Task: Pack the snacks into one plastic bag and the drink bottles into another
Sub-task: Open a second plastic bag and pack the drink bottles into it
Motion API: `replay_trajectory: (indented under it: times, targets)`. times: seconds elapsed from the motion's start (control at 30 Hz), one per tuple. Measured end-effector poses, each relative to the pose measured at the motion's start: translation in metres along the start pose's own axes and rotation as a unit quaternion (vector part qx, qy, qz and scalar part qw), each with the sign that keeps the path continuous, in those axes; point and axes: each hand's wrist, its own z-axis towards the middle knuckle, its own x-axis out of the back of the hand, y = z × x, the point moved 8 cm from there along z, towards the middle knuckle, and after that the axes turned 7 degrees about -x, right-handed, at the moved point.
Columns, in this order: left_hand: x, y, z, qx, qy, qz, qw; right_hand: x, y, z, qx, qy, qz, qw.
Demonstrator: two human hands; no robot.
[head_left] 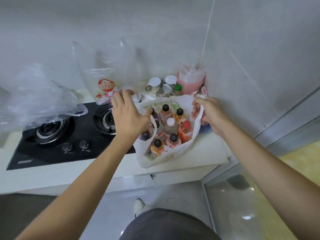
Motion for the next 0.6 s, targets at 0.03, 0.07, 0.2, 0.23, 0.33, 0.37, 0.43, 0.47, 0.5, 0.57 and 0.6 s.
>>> replay_trajectory:
  times: [0.03,0.07,0.2,0.23,0.33,0.37,0.43,0.47,0.5,0.57,0.6]
  targets:
    - [-0.005,-0.018,-0.007,0.078,-0.019,-0.028,0.996,-0.006,-0.002,0.002,0.005,-0.008,0.003,1.000]
    - [-0.011,-0.034,-0.016,0.145,-0.046,-0.048,0.987,-0.013,-0.004,0.004,0.008,-0.019,0.005,1.000]
    - [-0.033,-0.038,-0.039,0.163,-0.152,-0.072,0.972,-0.035,-0.008,0.006,0.014,-0.048,-0.001,0.999]
    - [-0.037,-0.029,-0.043,0.132,-0.167,-0.078,0.974,-0.040,-0.009,0.005,0.015,-0.055,-0.003,0.998]
    - [-0.056,0.003,-0.055,0.042,-0.226,-0.043,0.972,-0.052,-0.007,0.005,0.014,-0.081,-0.021,0.996]
    - [-0.064,0.008,-0.059,0.031,-0.246,-0.025,0.969,-0.054,-0.006,0.004,0.014,-0.087,-0.028,0.996]
    - [-0.080,0.011,-0.066,0.029,-0.276,-0.001,0.961,-0.054,-0.006,0.003,0.015,-0.091,-0.036,0.995]
    - [-0.086,0.010,-0.068,0.034,-0.281,0.000,0.959,-0.053,-0.007,0.002,0.016,-0.091,-0.037,0.995]
    - [-0.092,0.008,-0.070,0.045,-0.285,-0.001,0.957,-0.052,-0.007,0.002,0.017,-0.092,-0.037,0.995]
    - [-0.098,0.006,-0.072,0.059,-0.292,-0.005,0.955,-0.049,-0.008,0.000,0.020,-0.092,-0.033,0.995]
    - [-0.099,0.007,-0.072,0.059,-0.293,-0.008,0.954,-0.047,-0.009,-0.001,0.023,-0.092,-0.032,0.995]
